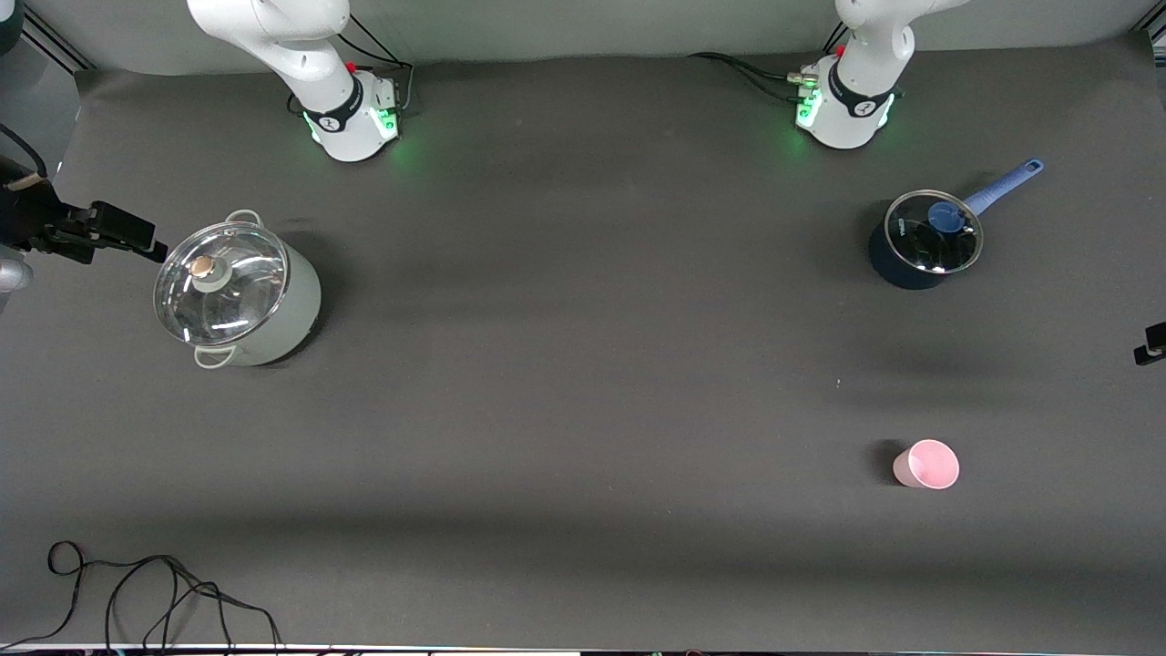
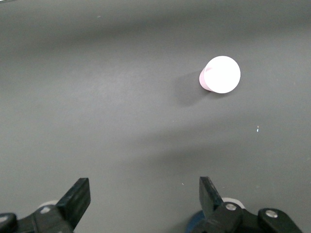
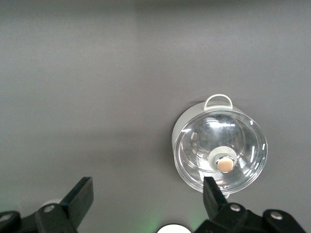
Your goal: Transfer pink cup from left to right arm
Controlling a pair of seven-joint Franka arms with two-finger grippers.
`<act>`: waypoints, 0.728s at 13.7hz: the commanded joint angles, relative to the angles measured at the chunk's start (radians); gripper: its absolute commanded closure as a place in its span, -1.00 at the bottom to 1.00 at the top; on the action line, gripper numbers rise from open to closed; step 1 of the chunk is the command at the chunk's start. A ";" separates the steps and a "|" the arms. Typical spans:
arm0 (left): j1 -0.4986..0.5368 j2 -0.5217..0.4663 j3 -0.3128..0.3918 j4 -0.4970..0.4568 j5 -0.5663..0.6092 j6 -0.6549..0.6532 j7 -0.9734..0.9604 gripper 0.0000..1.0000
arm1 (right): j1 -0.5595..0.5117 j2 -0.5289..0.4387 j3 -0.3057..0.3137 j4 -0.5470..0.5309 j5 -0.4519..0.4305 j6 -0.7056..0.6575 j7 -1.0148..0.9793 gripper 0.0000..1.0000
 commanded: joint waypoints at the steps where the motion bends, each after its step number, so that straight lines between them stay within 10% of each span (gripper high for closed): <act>1: 0.042 0.084 -0.011 0.036 -0.085 0.060 0.199 -1.00 | -0.003 0.009 -0.001 0.019 0.013 -0.012 0.020 -1.00; 6: 0.052 0.190 -0.018 0.039 -0.244 0.180 0.459 -1.00 | -0.002 0.007 -0.001 0.019 0.015 -0.012 0.021 -1.00; 10: 0.097 0.320 -0.017 0.038 -0.667 0.205 0.989 -1.00 | -0.003 0.007 -0.001 0.019 0.015 -0.012 0.020 -1.00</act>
